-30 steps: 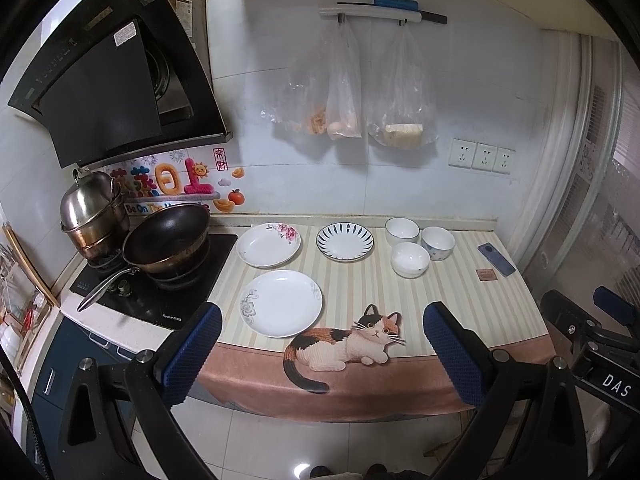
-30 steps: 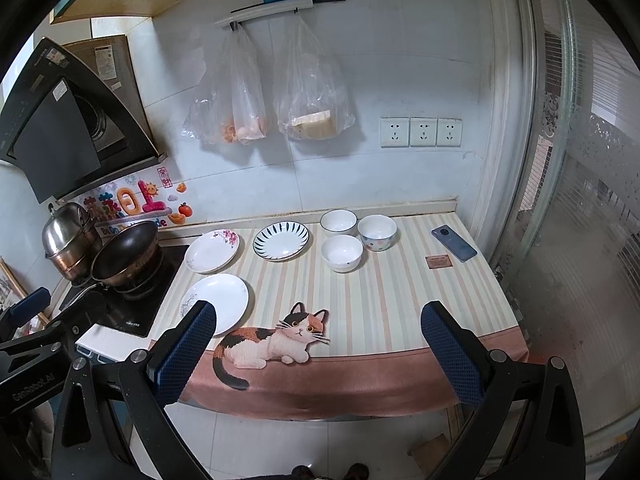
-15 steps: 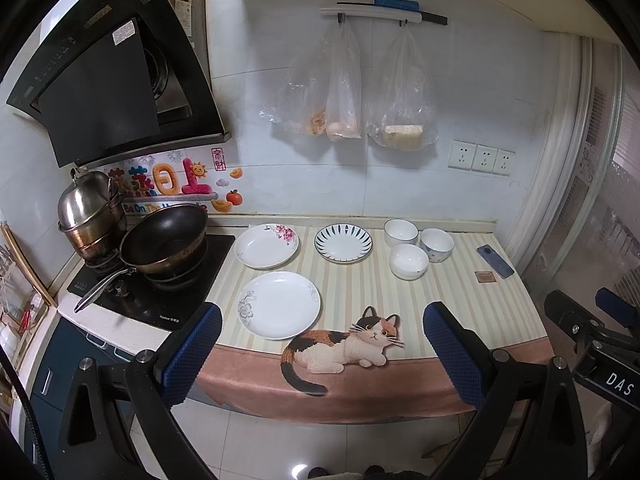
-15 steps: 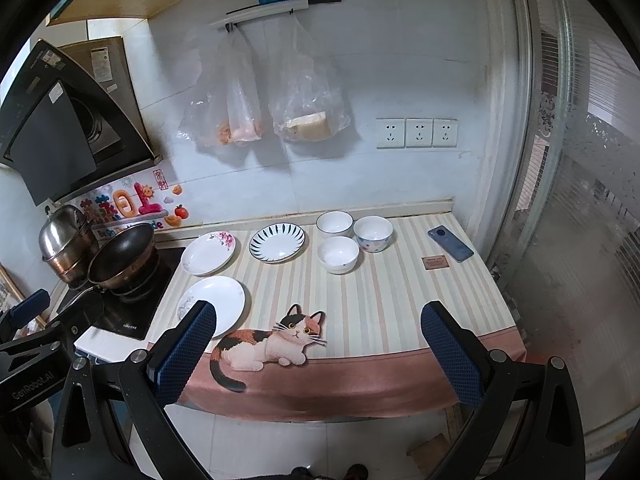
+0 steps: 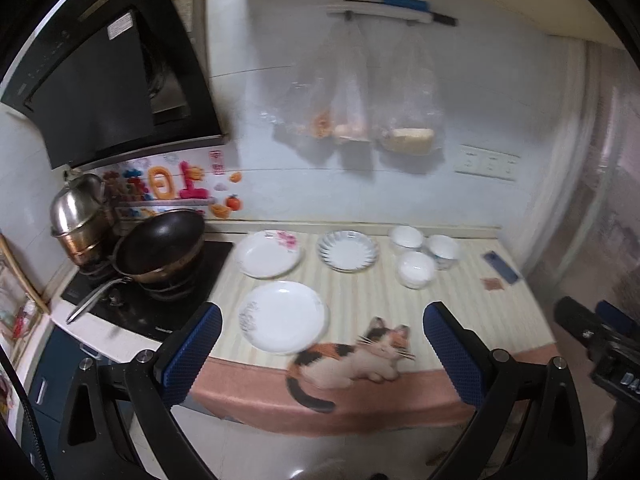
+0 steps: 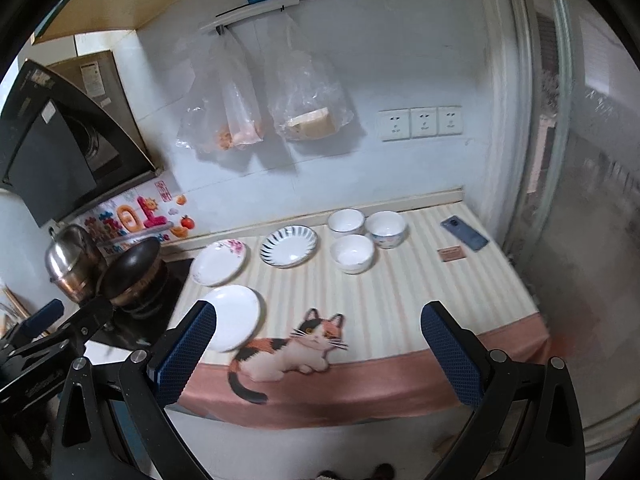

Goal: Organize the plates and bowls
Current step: 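Grasp the rim of the grey-flower white plate with both tools together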

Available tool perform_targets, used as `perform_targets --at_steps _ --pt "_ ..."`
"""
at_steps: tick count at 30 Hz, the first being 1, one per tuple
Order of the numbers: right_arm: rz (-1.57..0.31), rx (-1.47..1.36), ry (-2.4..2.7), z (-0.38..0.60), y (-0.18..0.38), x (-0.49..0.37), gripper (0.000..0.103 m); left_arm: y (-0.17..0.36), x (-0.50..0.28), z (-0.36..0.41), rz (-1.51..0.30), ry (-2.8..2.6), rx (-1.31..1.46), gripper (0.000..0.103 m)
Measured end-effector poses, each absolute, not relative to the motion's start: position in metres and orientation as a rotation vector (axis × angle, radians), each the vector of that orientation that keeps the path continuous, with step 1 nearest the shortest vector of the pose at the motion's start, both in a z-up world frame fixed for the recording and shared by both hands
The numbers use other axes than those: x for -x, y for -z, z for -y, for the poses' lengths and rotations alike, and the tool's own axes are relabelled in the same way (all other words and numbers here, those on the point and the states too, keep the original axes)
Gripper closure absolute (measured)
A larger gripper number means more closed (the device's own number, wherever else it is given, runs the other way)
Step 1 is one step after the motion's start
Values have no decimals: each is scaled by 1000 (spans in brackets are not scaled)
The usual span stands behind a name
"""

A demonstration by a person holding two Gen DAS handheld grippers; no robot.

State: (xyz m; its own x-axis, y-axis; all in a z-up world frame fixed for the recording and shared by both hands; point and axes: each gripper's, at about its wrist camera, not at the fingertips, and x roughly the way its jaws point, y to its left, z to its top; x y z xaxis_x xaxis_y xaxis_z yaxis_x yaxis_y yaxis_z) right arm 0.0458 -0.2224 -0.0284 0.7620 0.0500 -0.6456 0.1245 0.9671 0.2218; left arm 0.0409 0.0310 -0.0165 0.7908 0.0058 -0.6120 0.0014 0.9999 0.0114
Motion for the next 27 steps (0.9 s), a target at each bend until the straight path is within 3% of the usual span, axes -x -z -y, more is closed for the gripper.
perform_targets --at_steps 6,13,17,20,22,24,26,27 --pt "-865 -315 -77 198 97 -116 0 74 -99 -79 -709 -133 -21 0" --pt "-1121 -368 -256 158 223 -237 0 175 -184 -144 -961 -182 99 1" --pt "-1253 -444 -340 140 303 -308 3 237 -228 -170 -1102 -203 194 8" --pt "-1310 -438 -389 122 349 -353 13 277 -255 -182 -1161 -225 255 9" --pt "-1354 -431 -425 109 372 -375 22 304 -272 -190 -1205 -233 296 17" --pt "-1390 -426 -461 96 395 -398 30 326 -288 -197 -1247 -231 348 32" --pt "-1411 -407 -497 82 416 -418 37 346 -298 -202 -1283 -226 373 33" --pt "-1421 -399 -515 76 422 -424 45 356 -304 -205 -1304 -217 387 42"
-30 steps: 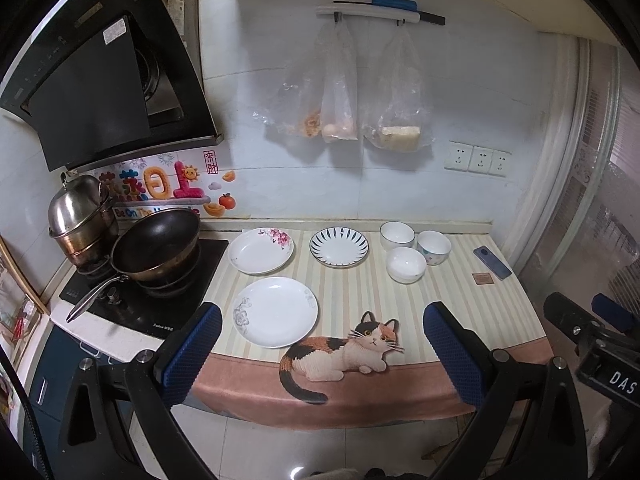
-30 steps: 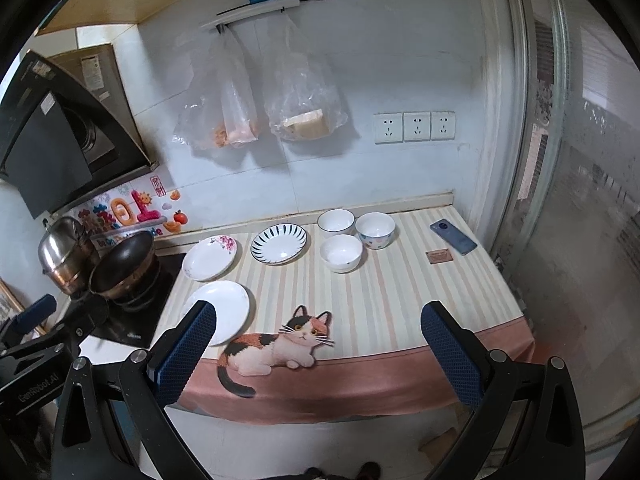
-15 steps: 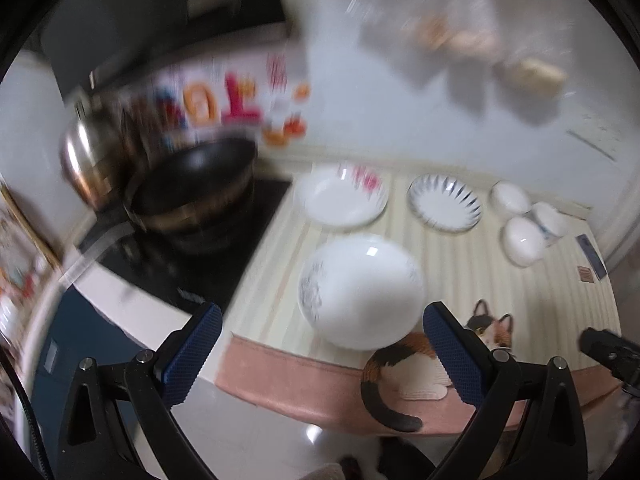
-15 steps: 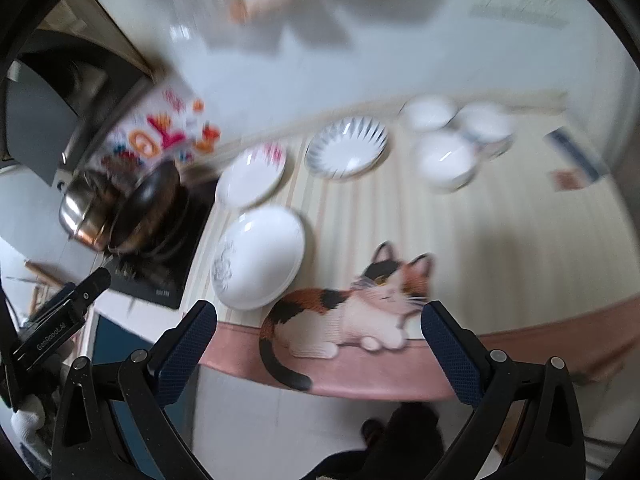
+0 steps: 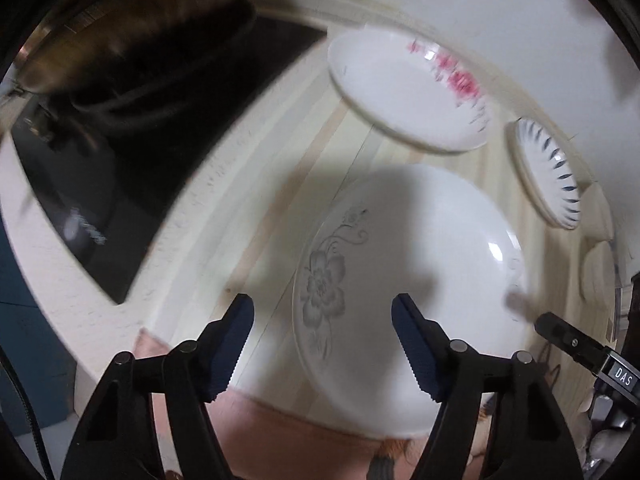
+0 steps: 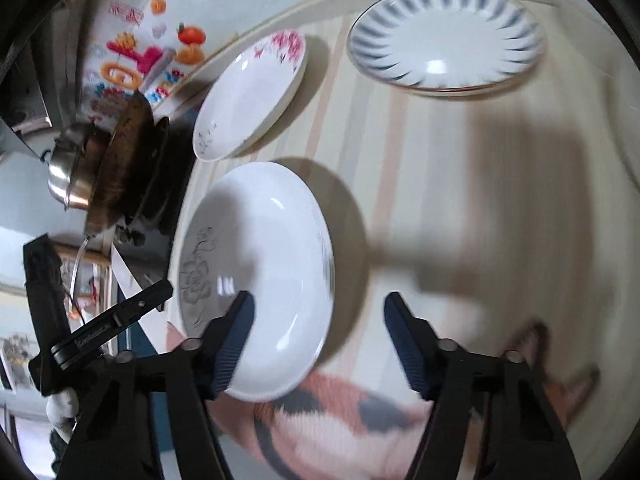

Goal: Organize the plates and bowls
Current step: 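Grasp the rim of the grey-flower white plate with both tools together, then lift the grey-flower plate with both tools toward the pink-flower plate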

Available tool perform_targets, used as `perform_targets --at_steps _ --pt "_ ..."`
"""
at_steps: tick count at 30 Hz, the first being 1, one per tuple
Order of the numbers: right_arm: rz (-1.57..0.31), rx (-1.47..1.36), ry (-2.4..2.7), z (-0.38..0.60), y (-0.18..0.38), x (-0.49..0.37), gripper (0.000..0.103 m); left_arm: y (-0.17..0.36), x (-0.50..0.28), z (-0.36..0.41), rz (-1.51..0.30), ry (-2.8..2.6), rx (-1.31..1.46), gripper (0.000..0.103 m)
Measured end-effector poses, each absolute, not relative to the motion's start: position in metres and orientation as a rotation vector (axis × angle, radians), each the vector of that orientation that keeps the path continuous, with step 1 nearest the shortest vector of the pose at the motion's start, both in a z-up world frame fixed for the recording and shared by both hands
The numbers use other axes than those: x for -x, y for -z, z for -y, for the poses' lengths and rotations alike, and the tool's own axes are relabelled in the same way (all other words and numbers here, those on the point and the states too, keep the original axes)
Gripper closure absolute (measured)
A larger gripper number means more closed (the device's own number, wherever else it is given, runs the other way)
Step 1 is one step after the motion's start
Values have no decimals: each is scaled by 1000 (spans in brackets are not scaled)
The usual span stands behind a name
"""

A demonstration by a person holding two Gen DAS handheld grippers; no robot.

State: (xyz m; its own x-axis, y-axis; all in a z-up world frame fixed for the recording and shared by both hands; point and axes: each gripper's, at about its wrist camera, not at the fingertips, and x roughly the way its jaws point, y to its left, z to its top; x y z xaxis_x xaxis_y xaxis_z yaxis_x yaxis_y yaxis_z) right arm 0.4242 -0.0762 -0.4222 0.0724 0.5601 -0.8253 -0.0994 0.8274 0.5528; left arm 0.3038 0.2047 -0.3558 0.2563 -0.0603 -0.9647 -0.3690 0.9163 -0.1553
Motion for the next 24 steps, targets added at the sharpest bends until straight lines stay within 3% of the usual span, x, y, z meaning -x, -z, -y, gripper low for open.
perform_targets --at_steps 4,5,7,24 --pt "-1467 -376 -574 53 449 -443 78 381 -310 -216 -1346 -217 447 59" --pt "-1473 -373 -574 50 450 -443 80 383 -310 -217 -1340 -208 458 69" --pt "-1474 -374 -574 47 454 -444 85 383 -309 -216 -1317 -185 471 77" --pt "-1415 -362 -545 97 428 -420 87 348 -306 -156 -1236 -104 371 77"
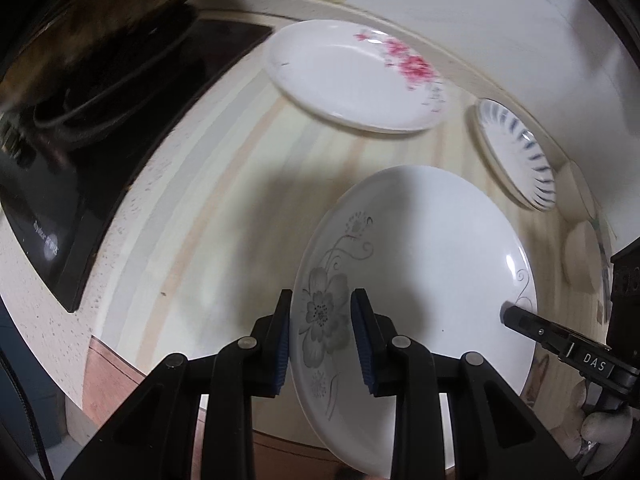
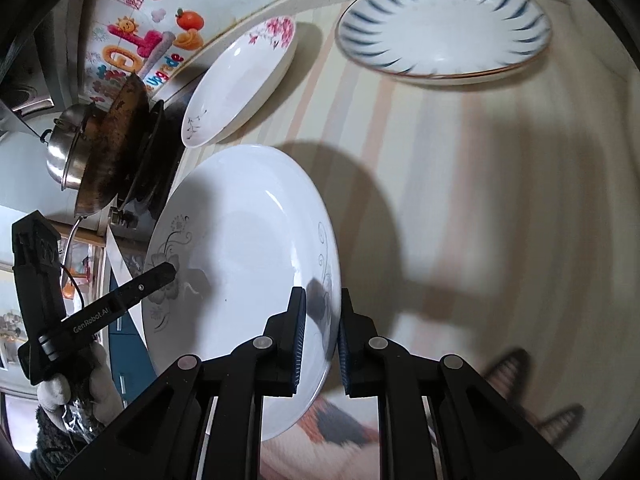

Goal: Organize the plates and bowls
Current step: 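Lift the grey-flower plate with both tools toward the pink-flower plate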

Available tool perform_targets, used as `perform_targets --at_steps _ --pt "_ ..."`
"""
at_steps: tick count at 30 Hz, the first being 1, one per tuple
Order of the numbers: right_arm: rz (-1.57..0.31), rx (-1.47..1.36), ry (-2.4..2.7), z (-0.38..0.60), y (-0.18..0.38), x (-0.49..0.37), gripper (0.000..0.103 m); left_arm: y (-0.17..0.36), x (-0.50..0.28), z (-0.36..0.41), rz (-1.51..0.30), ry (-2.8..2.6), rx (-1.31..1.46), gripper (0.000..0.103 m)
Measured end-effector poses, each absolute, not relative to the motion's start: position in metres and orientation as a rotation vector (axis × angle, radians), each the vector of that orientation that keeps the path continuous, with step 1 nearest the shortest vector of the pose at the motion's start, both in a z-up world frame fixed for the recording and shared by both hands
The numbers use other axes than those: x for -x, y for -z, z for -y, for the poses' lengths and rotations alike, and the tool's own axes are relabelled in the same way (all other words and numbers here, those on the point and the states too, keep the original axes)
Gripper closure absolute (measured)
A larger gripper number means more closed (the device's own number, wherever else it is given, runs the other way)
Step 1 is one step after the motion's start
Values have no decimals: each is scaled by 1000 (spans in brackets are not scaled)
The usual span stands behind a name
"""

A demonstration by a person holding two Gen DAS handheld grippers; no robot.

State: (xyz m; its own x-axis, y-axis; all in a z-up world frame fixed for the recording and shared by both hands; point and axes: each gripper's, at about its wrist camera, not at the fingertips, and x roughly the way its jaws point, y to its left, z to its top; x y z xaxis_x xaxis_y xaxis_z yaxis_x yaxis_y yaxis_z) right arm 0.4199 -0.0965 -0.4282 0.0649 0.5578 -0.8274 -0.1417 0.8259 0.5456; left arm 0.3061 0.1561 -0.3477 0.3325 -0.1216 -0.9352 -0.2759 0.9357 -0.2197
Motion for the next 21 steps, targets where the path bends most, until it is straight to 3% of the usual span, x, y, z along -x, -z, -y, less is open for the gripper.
perform_targets --at_steps 12,21 --pt "-1345 -424 -393 203 389 -375 87 343 -308 -60 -1239 75 301 77" --pt "-1335 -472 -267 257 396 -340 87 360 -303 -10 -1277 178 233 77"
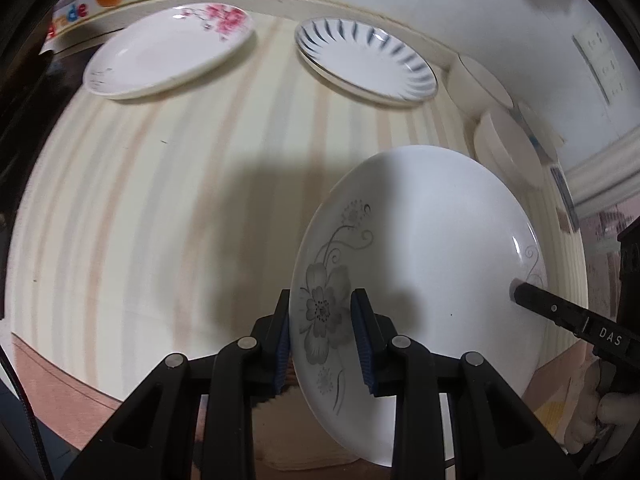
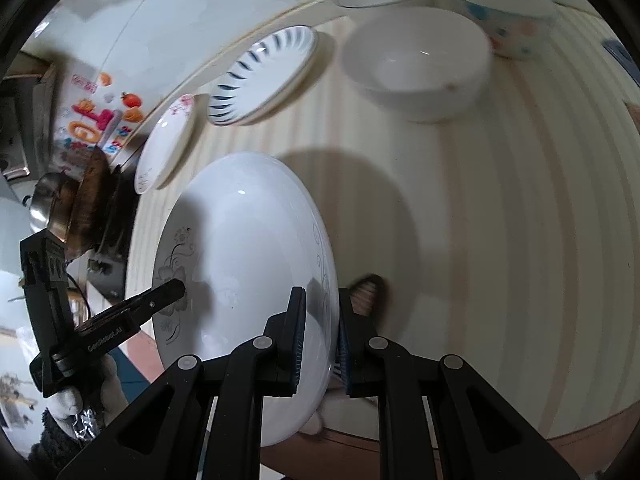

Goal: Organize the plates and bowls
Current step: 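Lift the grey-flower plate with both tools toward the pink-flower plate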

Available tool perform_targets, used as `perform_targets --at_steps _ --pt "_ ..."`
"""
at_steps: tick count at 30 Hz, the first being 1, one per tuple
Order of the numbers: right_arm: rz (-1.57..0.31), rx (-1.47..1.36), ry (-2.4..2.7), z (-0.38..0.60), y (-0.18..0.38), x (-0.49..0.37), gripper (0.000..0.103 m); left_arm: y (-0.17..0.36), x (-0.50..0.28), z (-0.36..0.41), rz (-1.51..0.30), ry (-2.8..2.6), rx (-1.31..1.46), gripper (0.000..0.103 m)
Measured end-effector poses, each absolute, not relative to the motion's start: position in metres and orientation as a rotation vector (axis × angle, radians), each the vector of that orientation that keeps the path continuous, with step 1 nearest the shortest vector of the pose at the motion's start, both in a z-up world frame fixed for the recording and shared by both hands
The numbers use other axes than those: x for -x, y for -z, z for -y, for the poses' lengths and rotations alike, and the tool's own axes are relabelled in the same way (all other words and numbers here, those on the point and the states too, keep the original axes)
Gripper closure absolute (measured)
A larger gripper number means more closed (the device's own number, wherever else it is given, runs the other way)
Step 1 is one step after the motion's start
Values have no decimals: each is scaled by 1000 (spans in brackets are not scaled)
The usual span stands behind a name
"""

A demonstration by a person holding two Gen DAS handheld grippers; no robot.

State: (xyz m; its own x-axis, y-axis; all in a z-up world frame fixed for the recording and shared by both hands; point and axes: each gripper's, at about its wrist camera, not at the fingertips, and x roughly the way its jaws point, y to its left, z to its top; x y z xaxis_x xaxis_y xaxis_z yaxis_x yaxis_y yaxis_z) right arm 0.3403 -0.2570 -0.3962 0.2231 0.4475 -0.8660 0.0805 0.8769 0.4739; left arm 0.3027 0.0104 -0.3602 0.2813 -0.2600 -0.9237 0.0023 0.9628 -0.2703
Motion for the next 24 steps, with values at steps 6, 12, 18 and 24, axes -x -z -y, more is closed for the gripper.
perform_targets --at_steps 6,12,18,24 --pt "-1341 -495 -218 267 411 -327 87 371 -300 2 -1294 200 210 77" --pt "-1333 -503 -198 269 417 -321 87 375 -298 7 -1304 202 189 77" --pt "-1331 -499 -189 269 419 -323 87 379 -298 10 -1310 198 165 77" --pt "-1360 -508 -196 268 421 -326 83 379 -298 13 -1323 198 153 77"
